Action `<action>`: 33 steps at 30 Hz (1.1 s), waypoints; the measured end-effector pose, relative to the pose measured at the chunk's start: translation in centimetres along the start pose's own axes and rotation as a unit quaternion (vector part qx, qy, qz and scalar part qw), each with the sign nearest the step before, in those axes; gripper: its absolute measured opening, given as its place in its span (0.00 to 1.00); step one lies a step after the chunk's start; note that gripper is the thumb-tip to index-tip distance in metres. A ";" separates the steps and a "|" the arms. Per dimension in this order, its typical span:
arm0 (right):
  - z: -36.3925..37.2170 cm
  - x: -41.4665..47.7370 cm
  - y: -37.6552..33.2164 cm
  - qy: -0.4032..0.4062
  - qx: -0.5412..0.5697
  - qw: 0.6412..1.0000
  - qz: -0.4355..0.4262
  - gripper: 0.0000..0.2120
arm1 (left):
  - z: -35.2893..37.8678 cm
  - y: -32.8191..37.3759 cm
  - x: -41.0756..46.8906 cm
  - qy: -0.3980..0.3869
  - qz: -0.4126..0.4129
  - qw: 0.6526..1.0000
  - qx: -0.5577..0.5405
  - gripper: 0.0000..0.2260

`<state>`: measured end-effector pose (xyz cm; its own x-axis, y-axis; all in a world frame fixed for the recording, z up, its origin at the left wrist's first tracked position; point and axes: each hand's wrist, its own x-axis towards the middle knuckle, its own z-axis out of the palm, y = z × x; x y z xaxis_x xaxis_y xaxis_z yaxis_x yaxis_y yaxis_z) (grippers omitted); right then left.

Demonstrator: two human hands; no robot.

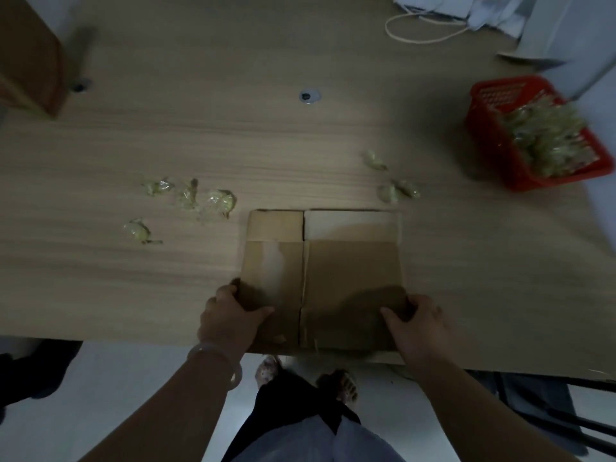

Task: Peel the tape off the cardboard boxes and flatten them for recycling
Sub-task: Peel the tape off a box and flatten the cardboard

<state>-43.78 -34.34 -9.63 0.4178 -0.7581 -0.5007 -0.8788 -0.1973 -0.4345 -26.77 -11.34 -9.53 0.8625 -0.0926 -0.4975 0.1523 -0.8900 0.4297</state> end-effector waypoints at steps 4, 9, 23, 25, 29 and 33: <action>-1.6 -1.2 0.7 -0.003 0.142 0.990 0.029 0.25 | -0.1 -0.4 -0.9 -0.054 0.070 0.991 -0.097 0.26; -4.1 -4.7 2.4 0.050 0.207 0.977 0.030 0.28 | -1.2 0.8 -2.9 -0.047 0.167 0.973 -0.154 0.20; -11.5 -23.8 14.4 0.375 0.337 0.854 0.130 0.15 | 3.1 11.7 -15.1 -0.225 0.406 0.881 -0.090 0.23; -12.3 -26.3 16.8 0.410 0.357 0.828 0.135 0.14 | 4.7 12.6 -18.0 -0.251 0.430 0.862 -0.093 0.25; -13.6 -30.4 22.1 0.455 0.369 0.796 0.149 0.15 | 7.7 13.9 -24.5 -0.279 0.469 0.834 -0.084 0.23; -15.4 -33.9 28.7 0.484 0.369 0.778 0.157 0.16 | 11.2 14.5 -32.0 -0.265 0.503 0.819 -0.078 0.22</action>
<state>-86.71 -23.85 6.39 -0.4739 -0.8802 -0.0260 -0.3819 0.2320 -0.8946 -57.59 -26.30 4.15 0.2652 -0.9616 -0.0708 -0.4116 -0.1793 0.8936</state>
